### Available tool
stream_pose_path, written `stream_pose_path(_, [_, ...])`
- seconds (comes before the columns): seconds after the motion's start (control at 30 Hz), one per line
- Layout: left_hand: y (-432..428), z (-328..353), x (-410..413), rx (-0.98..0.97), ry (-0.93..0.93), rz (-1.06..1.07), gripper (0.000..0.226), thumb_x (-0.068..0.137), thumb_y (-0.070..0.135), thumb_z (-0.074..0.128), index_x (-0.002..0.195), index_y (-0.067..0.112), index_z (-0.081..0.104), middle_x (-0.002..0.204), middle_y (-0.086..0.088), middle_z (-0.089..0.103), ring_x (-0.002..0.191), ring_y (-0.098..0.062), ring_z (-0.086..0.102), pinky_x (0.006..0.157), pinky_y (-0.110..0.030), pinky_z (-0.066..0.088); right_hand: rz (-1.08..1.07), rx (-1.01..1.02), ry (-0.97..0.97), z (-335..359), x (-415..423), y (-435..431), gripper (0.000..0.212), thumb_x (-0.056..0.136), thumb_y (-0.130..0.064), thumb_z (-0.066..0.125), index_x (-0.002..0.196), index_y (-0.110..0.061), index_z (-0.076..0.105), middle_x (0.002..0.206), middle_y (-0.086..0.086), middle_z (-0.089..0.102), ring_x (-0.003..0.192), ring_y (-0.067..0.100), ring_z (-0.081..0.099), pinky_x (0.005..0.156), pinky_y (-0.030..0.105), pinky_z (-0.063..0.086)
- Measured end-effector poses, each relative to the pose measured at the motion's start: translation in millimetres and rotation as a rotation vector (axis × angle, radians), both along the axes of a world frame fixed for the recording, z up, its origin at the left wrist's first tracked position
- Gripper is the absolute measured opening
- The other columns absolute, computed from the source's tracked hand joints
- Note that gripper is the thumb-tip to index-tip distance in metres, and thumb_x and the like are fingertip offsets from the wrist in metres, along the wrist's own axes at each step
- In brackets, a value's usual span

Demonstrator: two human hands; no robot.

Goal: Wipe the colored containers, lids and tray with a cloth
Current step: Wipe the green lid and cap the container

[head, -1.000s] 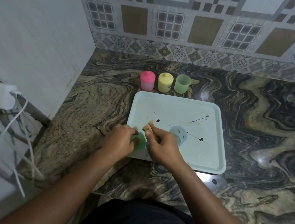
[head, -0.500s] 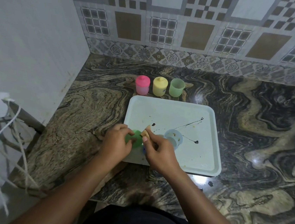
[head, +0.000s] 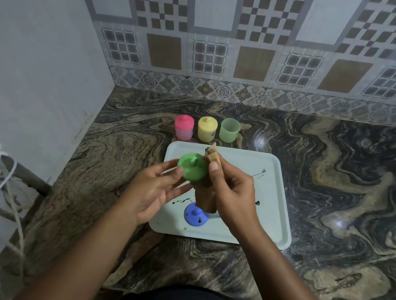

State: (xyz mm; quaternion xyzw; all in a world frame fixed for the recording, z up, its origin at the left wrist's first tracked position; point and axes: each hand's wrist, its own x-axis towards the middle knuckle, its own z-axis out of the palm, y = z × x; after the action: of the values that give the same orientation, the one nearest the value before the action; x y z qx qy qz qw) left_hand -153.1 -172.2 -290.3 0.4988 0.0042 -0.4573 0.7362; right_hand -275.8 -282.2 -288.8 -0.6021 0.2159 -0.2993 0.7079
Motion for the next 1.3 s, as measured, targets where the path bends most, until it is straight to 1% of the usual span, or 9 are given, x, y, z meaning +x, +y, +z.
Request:
stream_pose_path(0.2, [-10.3, 9.0, -11.6, -0.113, 0.121, -0.049, 0.016, 0.084, 0.011, 0.059, 0.098, 0.006, 0.064, 0.094, -0.01, 0.077, 0.085, -0.017, 0.076, 0.067, -0.027, 0.06, 0.002, -0.119, 0.049, 5.2, -5.1, -7.8, 0.031, 0.106, -0.021, 0.053, 0.133, -0.017, 0.067, 0.072, 0.003, 0.054, 0.063, 0.012, 0.05, 0.056, 0.022, 0.046])
stream_pose_path(0.37, [-14.5, 15.6, -16.4, -0.082, -0.077, -0.068, 0.027, 0.086, 0.018, 0.06, 0.112, 0.011, 0.064, 0.098, -0.002, 0.076, 0.085, -0.008, 0.073, 0.058, -0.019, 0.053, -0.025, -0.459, 0.102, -7.4, -9.5, -4.4, 0.045, 0.1, -0.034, 0.056, 0.139, -0.014, 0.062, 0.145, -0.016, 0.055, 0.114, 0.016, 0.064, 0.101, 0.032, 0.05])
stream_pose_path(0.5, [-14.1, 24.1, -16.5, -0.052, -0.179, -0.078, 0.03, 0.083, 0.02, 0.063, 0.11, 0.008, 0.07, 0.098, -0.009, 0.073, 0.075, -0.009, 0.065, 0.051, -0.017, 0.046, -0.099, -0.498, 0.104, -4.1, -13.3, -12.3, 0.037, 0.1, -0.022, 0.059, 0.134, -0.009, 0.066, 0.138, -0.008, 0.061, 0.12, 0.011, 0.066, 0.1, 0.031, 0.054])
stream_pose_path(0.57, [-15.8, 25.1, -16.7, -0.067, -0.196, -0.105, 0.03, 0.085, 0.021, 0.061, 0.111, 0.009, 0.072, 0.102, -0.01, 0.073, 0.08, -0.01, 0.065, 0.053, -0.018, 0.048, -0.077, -0.425, 0.123, -2.5, -14.4, -16.5, 0.037, 0.1, -0.026, 0.059, 0.135, -0.015, 0.066, 0.133, -0.003, 0.067, 0.096, 0.006, 0.072, 0.085, 0.028, 0.056])
stream_pose_path(0.63, [-20.2, 26.0, -19.1, -0.096, -0.217, -0.127, 0.031, 0.091, 0.023, 0.056, 0.116, 0.009, 0.069, 0.11, -0.008, 0.073, 0.093, -0.012, 0.068, 0.063, -0.022, 0.054, -0.058, -0.367, 0.136, -3.1, -13.8, -18.6, 0.039, 0.1, -0.035, 0.057, 0.137, -0.023, 0.065, 0.112, -0.012, 0.066, 0.075, -0.004, 0.06, 0.079, 0.025, 0.051])
stream_pose_path(0.73, [-28.6, 32.0, -26.3, -0.166, -0.285, -0.13, 0.036, 0.096, 0.022, 0.047, 0.125, 0.006, 0.061, 0.123, -0.01, 0.07, 0.114, -0.018, 0.066, 0.085, -0.035, 0.058, -0.064, -0.34, 0.133, -3.2, -13.5, -19.8, 0.04, 0.099, -0.041, 0.056, 0.136, -0.028, 0.065, 0.095, -0.022, 0.056, 0.086, -0.006, 0.049, 0.087, 0.027, 0.046])
stream_pose_path(0.9, [-32.5, 35.3, -29.4, -0.137, -0.396, -0.14, 0.037, 0.088, 0.015, 0.057, 0.124, 0.011, 0.064, 0.112, -0.007, 0.074, 0.097, -0.01, 0.069, 0.068, -0.023, 0.055, -0.153, -0.487, 0.108, 6.4, -14.8, -24.6, 0.04, 0.1, -0.034, 0.055, 0.136, -0.019, 0.065, 0.138, -0.004, 0.065, 0.106, 0.006, 0.066, 0.091, 0.032, 0.057])
stream_pose_path(1.03, [-29.2, 35.7, -28.7, -0.127, -0.368, -0.155, 0.034, 0.09, 0.017, 0.055, 0.12, 0.008, 0.068, 0.108, -0.009, 0.074, 0.089, -0.01, 0.066, 0.058, -0.02, 0.05, -0.156, -0.447, 0.12, 13.1, -13.6, -33.9, 0.036, 0.1, -0.032, 0.057, 0.13, -0.019, 0.07, 0.131, -0.004, 0.069, 0.1, -0.002, 0.064, 0.091, 0.029, 0.054])
stream_pose_path(1.3, [-38.6, 36.8, -48.2, -0.201, -0.464, -0.073, 0.038, 0.092, 0.011, 0.053, 0.129, 0.005, 0.059, 0.122, -0.01, 0.071, 0.114, -0.021, 0.068, 0.086, -0.033, 0.057, -0.141, -0.397, 0.115, 12.9, -15.1, -29.8, 0.036, 0.099, -0.033, 0.057, 0.131, -0.024, 0.069, 0.117, -0.012, 0.073, 0.085, -0.009, 0.056, 0.082, 0.023, 0.049])
